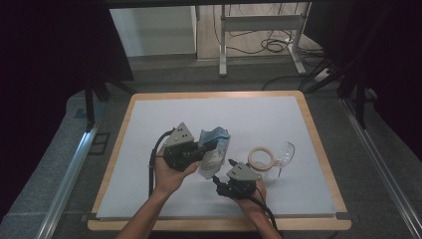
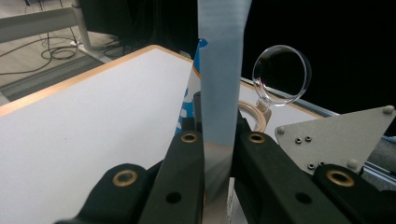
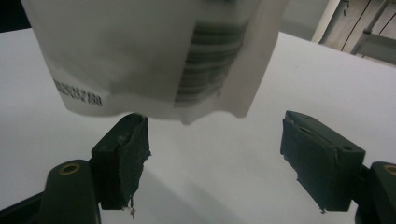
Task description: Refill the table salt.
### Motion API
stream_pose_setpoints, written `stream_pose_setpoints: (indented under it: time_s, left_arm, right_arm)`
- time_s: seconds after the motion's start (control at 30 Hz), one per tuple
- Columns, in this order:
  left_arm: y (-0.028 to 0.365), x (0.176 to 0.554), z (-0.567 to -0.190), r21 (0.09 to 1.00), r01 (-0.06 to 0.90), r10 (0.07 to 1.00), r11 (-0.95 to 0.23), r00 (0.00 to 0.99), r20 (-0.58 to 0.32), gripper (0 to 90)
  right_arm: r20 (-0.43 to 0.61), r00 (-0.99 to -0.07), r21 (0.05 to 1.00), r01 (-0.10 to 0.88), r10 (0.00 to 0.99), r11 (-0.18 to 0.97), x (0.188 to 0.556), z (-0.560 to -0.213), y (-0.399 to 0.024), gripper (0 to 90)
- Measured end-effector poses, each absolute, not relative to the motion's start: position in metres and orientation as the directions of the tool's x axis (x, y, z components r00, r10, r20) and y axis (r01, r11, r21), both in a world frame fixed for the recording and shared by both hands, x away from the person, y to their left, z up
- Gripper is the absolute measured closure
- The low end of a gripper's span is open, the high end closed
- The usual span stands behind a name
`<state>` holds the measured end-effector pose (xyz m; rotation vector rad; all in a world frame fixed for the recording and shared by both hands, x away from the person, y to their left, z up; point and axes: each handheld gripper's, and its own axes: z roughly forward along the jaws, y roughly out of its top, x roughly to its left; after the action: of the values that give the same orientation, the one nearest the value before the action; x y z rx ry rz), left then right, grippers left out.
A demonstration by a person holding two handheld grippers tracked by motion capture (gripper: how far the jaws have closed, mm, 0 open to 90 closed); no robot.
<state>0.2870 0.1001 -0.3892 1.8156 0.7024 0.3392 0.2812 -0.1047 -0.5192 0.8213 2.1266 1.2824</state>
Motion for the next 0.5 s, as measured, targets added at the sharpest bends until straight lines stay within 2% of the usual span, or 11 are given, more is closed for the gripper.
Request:
stream_pose_setpoints:
  time_s: [0.5]
  left_arm:
    - [0.1,0.29,-0.391,0.927,0.315,0.599,-0.205,0.789,-0.135,90.0]
  right_arm:
    - [-0.215,-0.671,0.881,0.181,0.71,0.438,0.283,-0.524,-0.093,24.5]
